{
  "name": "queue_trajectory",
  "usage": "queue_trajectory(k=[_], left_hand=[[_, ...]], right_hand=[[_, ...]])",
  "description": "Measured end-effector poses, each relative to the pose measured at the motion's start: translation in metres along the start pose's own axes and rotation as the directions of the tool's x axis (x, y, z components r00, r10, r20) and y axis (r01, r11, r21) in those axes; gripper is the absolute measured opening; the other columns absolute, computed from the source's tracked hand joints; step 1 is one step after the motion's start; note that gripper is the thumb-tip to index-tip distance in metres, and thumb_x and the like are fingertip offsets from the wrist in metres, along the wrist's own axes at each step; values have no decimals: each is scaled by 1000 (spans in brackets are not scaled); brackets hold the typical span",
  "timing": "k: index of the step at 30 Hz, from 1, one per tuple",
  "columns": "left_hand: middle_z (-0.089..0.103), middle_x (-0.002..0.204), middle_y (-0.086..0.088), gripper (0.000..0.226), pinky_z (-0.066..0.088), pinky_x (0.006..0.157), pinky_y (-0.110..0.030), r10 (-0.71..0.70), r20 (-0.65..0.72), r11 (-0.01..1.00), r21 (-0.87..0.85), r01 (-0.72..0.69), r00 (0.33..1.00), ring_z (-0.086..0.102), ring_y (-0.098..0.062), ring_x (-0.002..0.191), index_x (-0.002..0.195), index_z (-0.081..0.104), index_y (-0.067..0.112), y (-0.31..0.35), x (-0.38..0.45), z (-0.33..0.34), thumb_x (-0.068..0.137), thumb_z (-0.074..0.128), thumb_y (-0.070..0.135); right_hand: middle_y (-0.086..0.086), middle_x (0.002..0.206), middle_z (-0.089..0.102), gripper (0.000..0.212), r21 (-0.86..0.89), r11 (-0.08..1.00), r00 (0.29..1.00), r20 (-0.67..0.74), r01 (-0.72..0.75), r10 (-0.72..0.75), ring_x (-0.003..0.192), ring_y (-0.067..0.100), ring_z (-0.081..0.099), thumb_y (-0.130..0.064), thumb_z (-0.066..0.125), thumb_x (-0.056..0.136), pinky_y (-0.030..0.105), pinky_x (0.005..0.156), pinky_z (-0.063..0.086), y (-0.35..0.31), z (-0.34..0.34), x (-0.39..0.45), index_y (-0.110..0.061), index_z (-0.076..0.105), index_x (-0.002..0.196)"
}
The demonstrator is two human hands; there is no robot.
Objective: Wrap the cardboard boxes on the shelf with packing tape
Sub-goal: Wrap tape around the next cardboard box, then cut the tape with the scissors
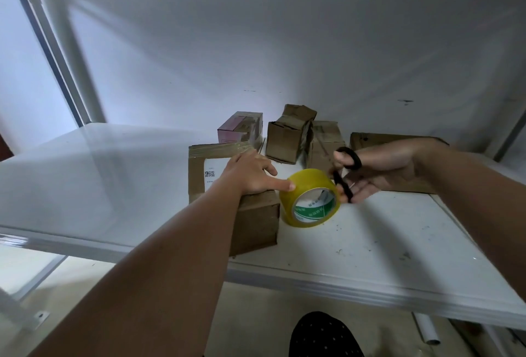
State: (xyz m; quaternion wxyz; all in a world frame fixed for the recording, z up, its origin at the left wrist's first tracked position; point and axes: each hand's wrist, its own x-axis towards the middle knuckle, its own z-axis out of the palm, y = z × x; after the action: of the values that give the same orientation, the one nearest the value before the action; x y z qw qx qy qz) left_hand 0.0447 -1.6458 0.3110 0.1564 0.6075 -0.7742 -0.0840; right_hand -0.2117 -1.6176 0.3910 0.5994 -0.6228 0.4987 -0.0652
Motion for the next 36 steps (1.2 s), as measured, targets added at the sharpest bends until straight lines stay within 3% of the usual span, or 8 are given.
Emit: queue_trajectory(k=[2, 5, 9, 17, 22, 29, 32, 36], left_hand=[[52, 128, 8, 69, 25, 107, -39, 0, 2, 1000, 4, 0, 1000, 38, -14, 126, 108, 68, 36, 0, 1, -1, 61, 56, 84], [53, 115, 11, 66, 29, 104, -38, 14, 6, 1000, 14, -15, 1000, 41, -14, 122, 107, 67, 37, 0, 2, -1, 62, 56, 84], [50, 132, 9, 69, 23, 103, -35, -2, 15, 1000, -3, 2, 1000, 35, -13, 128, 110, 66, 38, -1, 1, -1, 61, 55, 85], [49, 129, 12, 65, 19, 109, -35, -13, 11, 1000, -24, 13, 1000, 34, -10, 128, 105, 65, 40, 0, -1, 0, 59, 57, 85], [49, 129, 12, 59, 19, 106, -33, -30, -5, 999, -37, 30, 1000, 34, -10, 127, 103, 66, 42, 1, -2, 0, 60, 60, 82], [49, 129, 10, 56, 21, 109, -36, -19, 12, 1000, -20, 19, 1000, 34, -11, 129, 103, 65, 40, 2, -4, -1, 65, 58, 81], [53, 127, 7, 27, 20, 110, -38, -21, 7, 999, -37, 21, 1000, 36, -13, 128, 88, 63, 42, 1, -1, -1, 83, 51, 66], [48, 140, -2, 33, 19, 113, -38, -57, -13, 994, -97, 55, 998, 33, -18, 135, 115, 64, 32, -1, 1, 1, 97, 36, 36]], right_hand=[[12, 88, 69, 105, -33, 999, 987, 156, -21, 26, 88, 27, 69, -66, 86, 24, 32, 78, 58, -7, 16, 0, -10, 57, 108], [14, 92, 66, 106, -91, 995, 948, 310, -43, 70, 90, 29, 69, -66, 86, 27, 32, 76, 58, -7, 33, 3, -11, 53, 111], [15, 91, 64, 97, -96, 990, 918, 373, -104, 132, 92, 31, 68, -62, 88, 31, 33, 75, 57, 8, 39, 5, -11, 52, 104], [17, 91, 67, 88, -55, 987, 894, 417, -153, 162, 94, 35, 66, -50, 93, 33, 35, 82, 57, 22, 56, 18, -8, 55, 99], [18, 93, 71, 87, 31, 996, 937, 344, -79, 63, 94, 30, 69, -59, 86, 40, 29, 81, 57, 18, 68, 29, -1, 59, 100], [10, 85, 72, 53, 104, 995, 979, 203, 2, -23, 86, 23, 71, -51, 60, 71, 26, 80, 57, 21, 87, 49, -5, 63, 97], [10, 82, 72, 53, 92, 996, 983, 180, 2, -19, 83, 21, 71, -51, 63, 70, 23, 75, 58, 21, 90, 51, -2, 64, 90], [10, 80, 72, 52, 84, 996, 989, 144, 5, -17, 79, 20, 71, -51, 65, 68, 22, 69, 57, 22, 91, 51, -2, 64, 87]])
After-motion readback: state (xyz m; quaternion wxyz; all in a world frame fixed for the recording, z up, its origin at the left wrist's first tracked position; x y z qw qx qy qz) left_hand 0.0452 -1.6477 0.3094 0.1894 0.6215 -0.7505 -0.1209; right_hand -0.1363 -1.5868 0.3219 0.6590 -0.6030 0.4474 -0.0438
